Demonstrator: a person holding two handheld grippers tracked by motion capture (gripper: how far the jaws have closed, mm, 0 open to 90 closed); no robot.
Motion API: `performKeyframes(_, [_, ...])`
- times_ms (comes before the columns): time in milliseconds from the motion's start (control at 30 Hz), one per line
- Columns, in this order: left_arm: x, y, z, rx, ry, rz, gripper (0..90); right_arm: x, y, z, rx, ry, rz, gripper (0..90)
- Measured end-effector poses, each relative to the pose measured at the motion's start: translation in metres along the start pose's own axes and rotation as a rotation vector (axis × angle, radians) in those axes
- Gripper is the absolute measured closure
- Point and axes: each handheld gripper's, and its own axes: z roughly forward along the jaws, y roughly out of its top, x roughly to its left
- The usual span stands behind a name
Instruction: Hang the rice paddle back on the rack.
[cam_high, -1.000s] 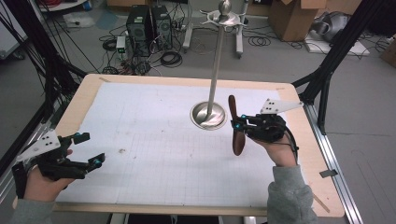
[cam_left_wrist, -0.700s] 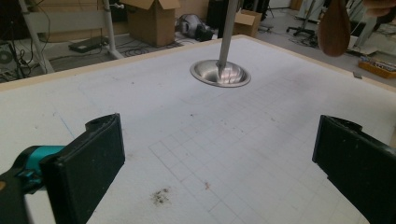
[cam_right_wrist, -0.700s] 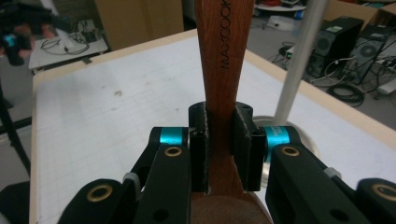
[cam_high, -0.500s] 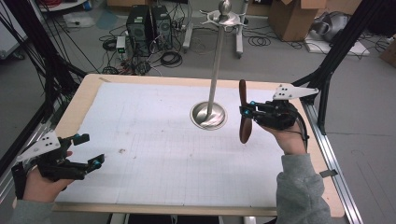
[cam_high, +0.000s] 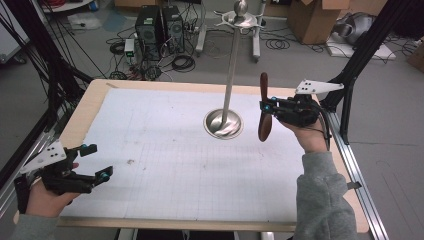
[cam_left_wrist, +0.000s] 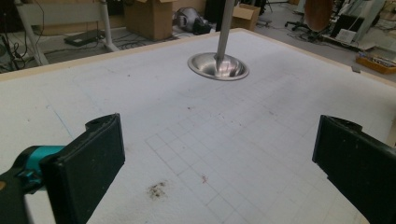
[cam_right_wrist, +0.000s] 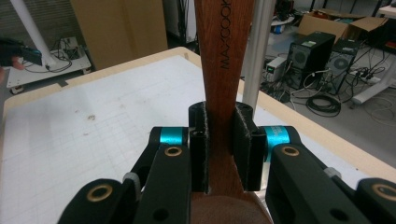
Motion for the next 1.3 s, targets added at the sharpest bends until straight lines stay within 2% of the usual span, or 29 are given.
performKeyframes(167, [0.000, -0.002, 0.000, 0.005, -0.002, -0.005, 2.8, -0.006, 0.009, 0.003, 0.006, -0.017, -0.002, 78.0])
performKeyframes(233, [-0.002, 0.000, -0.001, -0.011, -0.018, -0.007, 2.8, -0.009, 0.011, 0.005, 0.017, -0.050, 0.014, 78.0])
performKeyframes(333, [-0.007, 0.002, -0.001, -0.018, -0.025, 0.005, 2.8, -0.016, 0.013, 0.006, 0.006, -0.060, 0.033, 78.0])
performKeyframes(567, [-0.007, -0.002, -0.003, -0.002, -0.011, 0.005, 2.8, -0.030, 0.015, 0.004, -0.025, -0.046, 0.046, 78.0])
performKeyframes(733, [-0.007, -0.003, -0.006, -0.005, -0.005, 0.003, 2.8, -0.038, 0.017, 0.004, 0.002, -0.038, 0.035, 78.0])
performKeyframes(867, [-0.008, -0.003, -0.008, -0.001, -0.002, 0.003, 2.8, -0.044, 0.016, 0.005, 0.037, -0.063, 0.044, 78.0])
performKeyframes(1000, [-0.008, -0.004, -0.011, -0.004, 0.002, -0.002, 2.8, -0.049, 0.017, 0.003, 0.006, -0.065, 0.062, 78.0])
performKeyframes(1133, [-0.007, -0.005, -0.014, -0.004, 0.010, -0.005, 2.8, -0.051, 0.022, 0.004, 0.036, -0.087, 0.038, 78.1])
performKeyframes(1300, [-0.008, -0.007, -0.017, -0.003, 0.015, -0.007, 2.8, -0.052, 0.031, 0.003, 0.013, -0.081, 0.040, 78.0])
